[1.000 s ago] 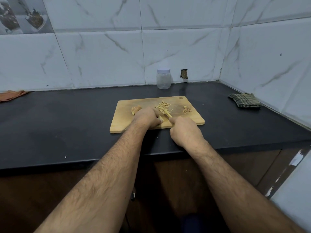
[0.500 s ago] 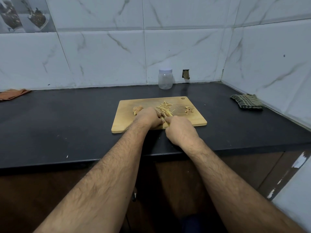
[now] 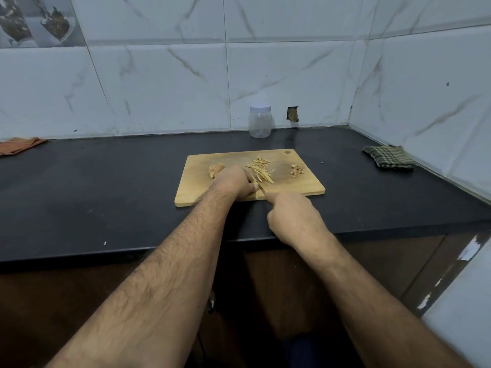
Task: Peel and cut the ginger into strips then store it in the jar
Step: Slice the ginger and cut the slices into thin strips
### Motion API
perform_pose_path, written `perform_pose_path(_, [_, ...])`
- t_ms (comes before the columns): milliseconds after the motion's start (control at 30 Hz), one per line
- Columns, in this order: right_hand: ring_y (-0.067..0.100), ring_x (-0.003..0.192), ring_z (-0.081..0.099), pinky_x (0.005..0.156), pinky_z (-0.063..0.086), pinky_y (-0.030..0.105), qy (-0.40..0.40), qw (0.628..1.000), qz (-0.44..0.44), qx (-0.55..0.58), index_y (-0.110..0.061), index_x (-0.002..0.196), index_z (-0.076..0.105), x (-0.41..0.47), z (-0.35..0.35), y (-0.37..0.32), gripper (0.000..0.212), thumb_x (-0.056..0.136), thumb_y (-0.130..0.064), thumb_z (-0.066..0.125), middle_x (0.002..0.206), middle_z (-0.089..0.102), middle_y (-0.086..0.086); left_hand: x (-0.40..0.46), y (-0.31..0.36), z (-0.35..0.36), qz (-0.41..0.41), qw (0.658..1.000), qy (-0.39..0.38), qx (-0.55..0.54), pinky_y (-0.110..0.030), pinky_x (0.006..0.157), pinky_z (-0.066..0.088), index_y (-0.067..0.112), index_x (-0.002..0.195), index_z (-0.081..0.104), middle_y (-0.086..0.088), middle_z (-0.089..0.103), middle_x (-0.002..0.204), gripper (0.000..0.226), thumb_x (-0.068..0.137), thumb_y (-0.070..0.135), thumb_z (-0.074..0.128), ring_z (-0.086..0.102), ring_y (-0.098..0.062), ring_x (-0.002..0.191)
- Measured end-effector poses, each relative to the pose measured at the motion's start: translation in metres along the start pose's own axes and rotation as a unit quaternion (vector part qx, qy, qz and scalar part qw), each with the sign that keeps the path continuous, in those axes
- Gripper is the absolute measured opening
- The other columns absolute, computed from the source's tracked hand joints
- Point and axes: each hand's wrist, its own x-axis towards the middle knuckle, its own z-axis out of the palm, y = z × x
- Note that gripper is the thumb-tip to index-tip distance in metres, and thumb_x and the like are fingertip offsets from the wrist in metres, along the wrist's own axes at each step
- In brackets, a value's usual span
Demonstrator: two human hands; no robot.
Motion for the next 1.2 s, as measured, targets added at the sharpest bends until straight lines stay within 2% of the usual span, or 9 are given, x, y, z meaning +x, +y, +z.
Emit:
perform_pose_path(100, [0.026, 0.113, 0.055, 0.077, 0.044, 0.034, -0.002, 1.0, 0.009, -0.01, -0.029, 0.139, 0.051, -0.005, -0.001, 0.001, 0.047, 0.097, -0.009, 0.048, 0.126, 0.058, 0.008, -0.001, 0.001, -0.002, -0.001, 1.0, -0.004, -0.004, -0.03, 0.097, 0.048, 0.029, 0.112, 0.072, 0.006, 0.068, 0.119, 0.024, 0.092, 0.041, 0.065, 0.059, -0.019, 0.115])
perform_pose_path(167, [0.027, 0.114, 0.055, 0.078, 0.045, 0.035, 0.006, 1.0, 0.012, -0.01, -0.029, 0.139, 0.051, -0.004, -0.002, 0.0, 0.047, 0.097, -0.009, 0.048, 0.127, 0.059, 0.008, 0.0, 0.001, -0.001, -0.006, 1.0, -0.011, -0.001, -0.029, 0.091, 0.048, 0.029, 0.096, 0.072, 0.004, 0.069, 0.113, 0.013, 0.092, 0.041, 0.066, 0.061, -0.019, 0.109])
perform_pose_path(267, [0.027, 0.112, 0.056, 0.076, 0.044, 0.033, 0.015, 1.0, 0.016, -0.003, -0.028, 0.138, 0.053, 0.006, -0.002, -0.001, 0.048, 0.095, -0.007, 0.047, 0.125, 0.06, 0.007, 0.002, -0.001, 0.001, -0.002, 1.0, -0.015, 0.0, -0.029, 0.082, 0.048, 0.028, 0.069, 0.06, 0.0, 0.07, 0.103, 0.026, 0.091, 0.039, 0.066, 0.06, -0.019, 0.096])
perform_pose_path(433, [0.027, 0.112, 0.057, 0.081, 0.048, 0.034, 0.032, 0.999, 0.025, 0.014, -0.025, 0.138, 0.055, 0.02, -0.004, -0.002, 0.048, 0.095, -0.006, 0.046, 0.126, 0.061, 0.008, -0.003, 0.0, -0.002, 0.001, 1.0, -0.008, -0.018, -0.03, 0.092, 0.049, 0.031, 0.106, 0.074, 0.004, 0.069, 0.112, 0.018, 0.092, 0.039, 0.066, 0.061, -0.02, 0.109])
perform_pose_path(567, [0.026, 0.116, 0.057, 0.085, 0.05, 0.035, 0.043, 0.998, 0.021, 0.041, -0.029, 0.142, 0.053, 0.025, -0.002, -0.002, 0.052, 0.094, -0.007, 0.048, 0.13, 0.061, 0.006, 0.0, -0.007, 0.001, 0.011, 0.999, -0.015, -0.038, -0.029, 0.079, 0.045, 0.031, 0.071, 0.061, 0.0, 0.066, 0.087, 0.021, 0.089, 0.037, 0.068, 0.063, -0.023, 0.102])
perform_pose_path(733, [0.025, 0.119, 0.055, 0.089, 0.049, 0.035, 0.048, 0.997, 0.01, 0.064, -0.031, 0.144, 0.05, 0.028, 0.004, -0.008, 0.054, 0.094, -0.009, 0.049, 0.134, 0.059, 0.004, -0.004, -0.008, -0.003, 0.01, 0.997, -0.012, -0.079, -0.029, 0.093, 0.048, 0.035, 0.09, 0.071, 0.004, 0.072, 0.107, 0.006, 0.089, 0.03, 0.069, 0.063, -0.019, 0.108])
perform_pose_path(900, [0.025, 0.116, 0.056, 0.085, 0.048, 0.034, 0.042, 0.997, 0.008, 0.057, -0.03, 0.141, 0.053, 0.031, 0.006, -0.01, 0.051, 0.093, -0.01, 0.049, 0.13, 0.061, 0.005, -0.001, -0.006, -0.001, 0.009, 0.999, -0.006, -0.053, -0.027, 0.081, 0.047, 0.032, 0.07, 0.064, 0.003, 0.068, 0.089, 0.016, 0.086, 0.028, 0.068, 0.064, -0.02, 0.099])
perform_pose_path(1100, [0.024, 0.116, 0.055, 0.084, 0.048, 0.033, 0.043, 0.998, 0.002, 0.054, -0.031, 0.141, 0.052, 0.031, 0.007, -0.01, 0.051, 0.094, -0.011, 0.05, 0.129, 0.061, 0.004, 0.0, -0.004, -0.002, 0.006, 0.998, -0.005, -0.055, -0.027, 0.092, 0.049, 0.035, 0.103, 0.075, 0.008, 0.072, 0.109, 0.019, 0.087, 0.03, 0.068, 0.062, -0.016, 0.107])
perform_pose_path(1200, [0.025, 0.114, 0.056, 0.082, 0.047, 0.033, 0.039, 0.998, 0.005, 0.053, -0.031, 0.141, 0.053, 0.03, 0.006, -0.01, 0.05, 0.095, -0.012, 0.05, 0.128, 0.061, 0.005, 0.002, -0.005, -0.002, 0.009, 0.999, -0.008, -0.05, -0.027, 0.091, 0.048, 0.035, 0.103, 0.075, 0.009, 0.072, 0.111, 0.018, 0.087, 0.032, 0.068, 0.062, -0.016, 0.108])
